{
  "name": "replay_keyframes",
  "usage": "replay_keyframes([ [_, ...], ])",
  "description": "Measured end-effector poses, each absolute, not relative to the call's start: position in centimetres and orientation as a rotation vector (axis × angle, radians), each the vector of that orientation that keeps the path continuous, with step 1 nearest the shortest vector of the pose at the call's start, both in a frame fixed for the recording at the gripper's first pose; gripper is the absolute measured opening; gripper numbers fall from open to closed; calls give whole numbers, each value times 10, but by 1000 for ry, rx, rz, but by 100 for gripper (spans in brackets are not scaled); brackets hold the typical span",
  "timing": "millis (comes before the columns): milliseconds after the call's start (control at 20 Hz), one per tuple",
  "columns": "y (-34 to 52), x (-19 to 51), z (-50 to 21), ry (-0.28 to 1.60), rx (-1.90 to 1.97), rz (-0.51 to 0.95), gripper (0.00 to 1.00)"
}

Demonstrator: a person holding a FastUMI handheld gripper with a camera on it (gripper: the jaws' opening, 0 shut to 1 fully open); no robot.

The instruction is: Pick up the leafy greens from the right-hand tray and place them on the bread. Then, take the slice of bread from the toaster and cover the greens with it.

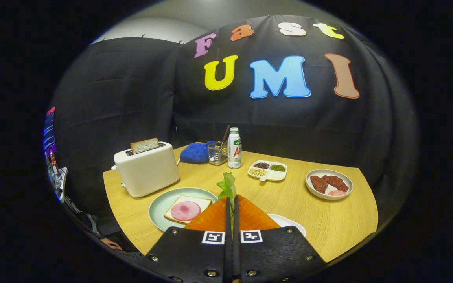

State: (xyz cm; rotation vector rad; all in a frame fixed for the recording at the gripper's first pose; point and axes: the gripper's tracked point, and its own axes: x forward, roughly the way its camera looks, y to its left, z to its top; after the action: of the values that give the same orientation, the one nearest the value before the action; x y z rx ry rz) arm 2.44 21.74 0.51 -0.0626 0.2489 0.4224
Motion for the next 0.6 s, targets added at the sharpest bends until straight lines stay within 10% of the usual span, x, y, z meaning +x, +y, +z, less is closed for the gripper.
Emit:
replay_keyframes([
  [600,306,15,17,249,-61,575,0],
])
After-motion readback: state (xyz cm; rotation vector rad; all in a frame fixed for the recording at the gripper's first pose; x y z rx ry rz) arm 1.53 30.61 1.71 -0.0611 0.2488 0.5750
